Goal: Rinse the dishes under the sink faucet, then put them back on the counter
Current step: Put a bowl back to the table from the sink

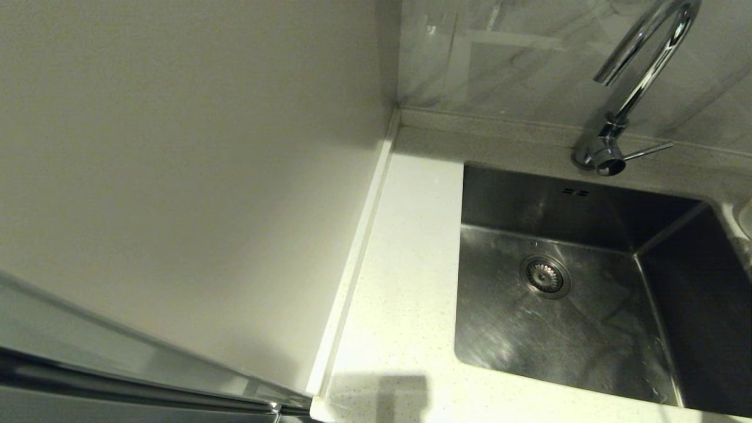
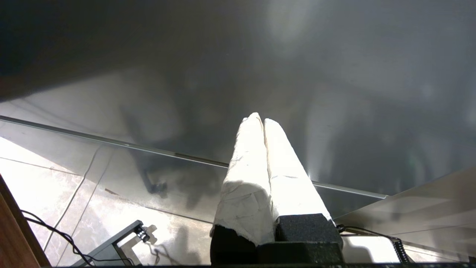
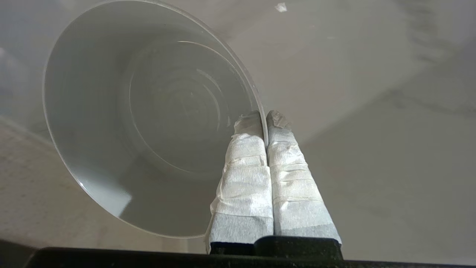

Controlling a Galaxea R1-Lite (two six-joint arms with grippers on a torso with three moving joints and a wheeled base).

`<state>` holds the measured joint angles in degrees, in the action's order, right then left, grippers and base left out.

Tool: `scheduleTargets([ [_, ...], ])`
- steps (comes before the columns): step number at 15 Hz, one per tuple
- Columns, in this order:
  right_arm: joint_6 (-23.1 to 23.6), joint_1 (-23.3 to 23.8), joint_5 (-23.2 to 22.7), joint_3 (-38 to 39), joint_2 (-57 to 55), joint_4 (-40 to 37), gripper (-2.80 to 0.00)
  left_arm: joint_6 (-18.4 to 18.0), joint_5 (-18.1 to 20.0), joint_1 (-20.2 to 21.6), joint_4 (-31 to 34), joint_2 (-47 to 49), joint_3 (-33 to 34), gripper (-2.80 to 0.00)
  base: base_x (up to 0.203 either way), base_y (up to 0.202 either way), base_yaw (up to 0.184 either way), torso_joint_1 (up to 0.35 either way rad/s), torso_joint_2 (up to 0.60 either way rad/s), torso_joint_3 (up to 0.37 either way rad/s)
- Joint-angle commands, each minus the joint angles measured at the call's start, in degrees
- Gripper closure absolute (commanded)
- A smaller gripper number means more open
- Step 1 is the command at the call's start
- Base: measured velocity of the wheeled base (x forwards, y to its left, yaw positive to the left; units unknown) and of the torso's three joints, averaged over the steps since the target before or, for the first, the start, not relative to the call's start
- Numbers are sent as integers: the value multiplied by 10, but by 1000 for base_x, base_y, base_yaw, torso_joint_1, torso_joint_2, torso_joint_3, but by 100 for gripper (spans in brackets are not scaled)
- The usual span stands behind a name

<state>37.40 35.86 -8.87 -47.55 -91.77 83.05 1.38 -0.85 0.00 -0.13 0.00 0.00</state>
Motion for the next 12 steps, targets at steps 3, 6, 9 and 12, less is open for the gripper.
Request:
scheduleTargets([
  [3, -13, 16, 25, -51, 43, -212, 0, 0, 0, 0, 0, -2, 0, 0, 0, 0, 0, 0, 0, 0],
  [6, -50, 51, 66, -207, 84, -654, 0, 0, 0, 0, 0, -2, 0, 0, 0, 0, 0, 0, 0, 0],
  [9, -135, 95, 68, -341, 95, -1015, 0, 0, 0, 0, 0, -2, 0, 0, 0, 0, 0, 0, 0, 0],
  [12, -154, 133, 66, -432, 73, -1298, 0, 0, 0, 0, 0, -2, 0, 0, 0, 0, 0, 0, 0, 0],
])
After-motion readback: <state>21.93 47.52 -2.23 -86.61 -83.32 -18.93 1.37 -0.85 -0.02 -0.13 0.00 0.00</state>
